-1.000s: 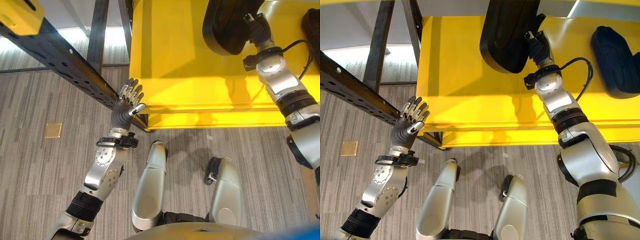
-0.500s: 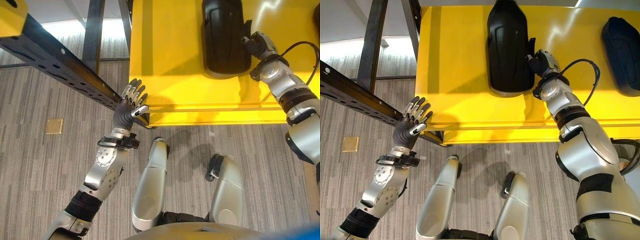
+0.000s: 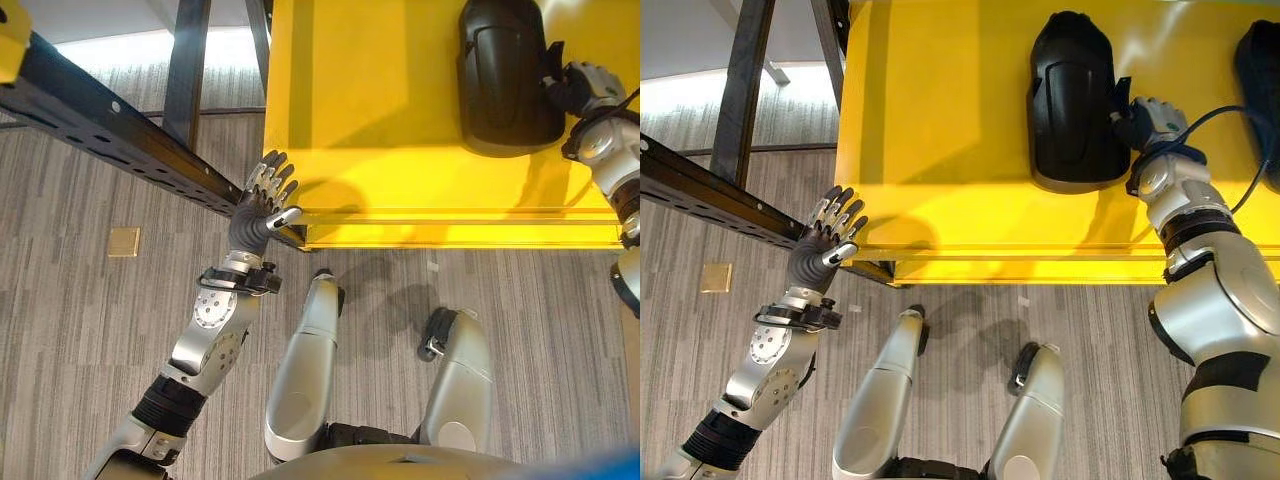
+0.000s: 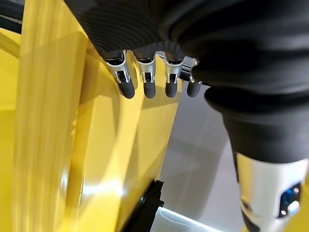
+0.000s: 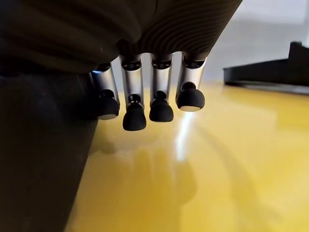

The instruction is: Move parts from the plastic box to the shelf.

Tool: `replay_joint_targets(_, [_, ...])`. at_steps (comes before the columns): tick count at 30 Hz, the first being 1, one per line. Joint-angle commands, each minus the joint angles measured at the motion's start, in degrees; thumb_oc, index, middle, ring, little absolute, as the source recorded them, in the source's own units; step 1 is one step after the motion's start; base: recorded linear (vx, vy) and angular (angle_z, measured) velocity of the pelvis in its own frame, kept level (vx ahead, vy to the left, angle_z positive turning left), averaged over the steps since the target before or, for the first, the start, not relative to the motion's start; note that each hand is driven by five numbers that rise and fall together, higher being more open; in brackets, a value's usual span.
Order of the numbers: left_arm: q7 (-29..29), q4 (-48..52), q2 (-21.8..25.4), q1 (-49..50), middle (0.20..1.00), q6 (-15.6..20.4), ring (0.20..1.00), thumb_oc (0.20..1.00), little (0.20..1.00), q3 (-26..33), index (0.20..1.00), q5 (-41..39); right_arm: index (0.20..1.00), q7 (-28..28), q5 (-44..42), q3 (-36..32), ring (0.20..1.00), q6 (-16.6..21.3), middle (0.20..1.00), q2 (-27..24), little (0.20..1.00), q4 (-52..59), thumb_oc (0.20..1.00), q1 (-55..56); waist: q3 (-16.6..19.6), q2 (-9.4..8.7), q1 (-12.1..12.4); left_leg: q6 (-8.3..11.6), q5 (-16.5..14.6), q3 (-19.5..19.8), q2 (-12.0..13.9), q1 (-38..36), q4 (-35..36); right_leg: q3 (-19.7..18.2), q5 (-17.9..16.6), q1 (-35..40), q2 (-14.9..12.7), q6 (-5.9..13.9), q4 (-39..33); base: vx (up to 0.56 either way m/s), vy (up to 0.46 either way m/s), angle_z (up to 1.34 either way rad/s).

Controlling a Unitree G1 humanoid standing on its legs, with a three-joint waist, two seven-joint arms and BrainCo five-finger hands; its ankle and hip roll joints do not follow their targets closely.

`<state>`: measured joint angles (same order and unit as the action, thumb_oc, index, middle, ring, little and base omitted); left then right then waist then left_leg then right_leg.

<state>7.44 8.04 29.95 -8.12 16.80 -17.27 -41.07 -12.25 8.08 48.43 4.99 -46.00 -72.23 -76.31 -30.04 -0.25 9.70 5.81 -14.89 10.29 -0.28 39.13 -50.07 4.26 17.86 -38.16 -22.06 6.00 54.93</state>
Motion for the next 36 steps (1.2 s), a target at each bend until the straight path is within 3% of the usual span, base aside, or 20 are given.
replay_joint_targets(1, [-0.48, 2.33, -0.11, -0.64, 1.000, 2.85, 1.000, 1.000, 1.000, 0.20, 1.000, 1.77, 0.200, -2.83, 0.39, 1.94, 0.200, -0.08, 0.200, -3.68, 0.200, -2.35, 0.200, -7.58, 1.90, 2.22, 0.70, -2.38, -5.59, 3.69, 2.29, -3.13, 2.91, -0.88, 4.98, 1.88, 0.32, -1.35, 0.44, 0.03, -0.019, 0.04])
replay_joint_targets(15, [0.69, 2.67, -0.28, -0.66, 1.000, 3.16, 1.000, 1.000, 1.000, 1.40, 1.000, 1.71, 0.200, -4.91, -0.63, 1.13, 0.200, -1.37, 0.200, -4.59, 0.200, -5.30, 0.200, -10.20, 1.57, 2.21, 0.64, -2.31, -5.08, 3.95, 2.42, -3.35, 4.40, 0.03, 4.97, 2.41, -0.07, -1.32, 0.27, 0.01, -0.012, 0.03])
replay_joint_targets(36, [0.70, 2.11, -0.53, 0.14, 1.000, 3.75, 1.000, 1.000, 1.000, 3.56, 1.000, 1.94, 0.200, -4.16, -0.25, 1.98, 0.200, -0.33, 0.200, -6.91, 0.200, -2.87, 0.200, -8.41, 0.69, 1.11, -0.36, -2.06, -5.02, 3.78, 2.69, -3.83, 4.73, 0.01, 4.83, 2.71, -0.10, -1.43, 0.24, 0.00, 0.000, 0.00])
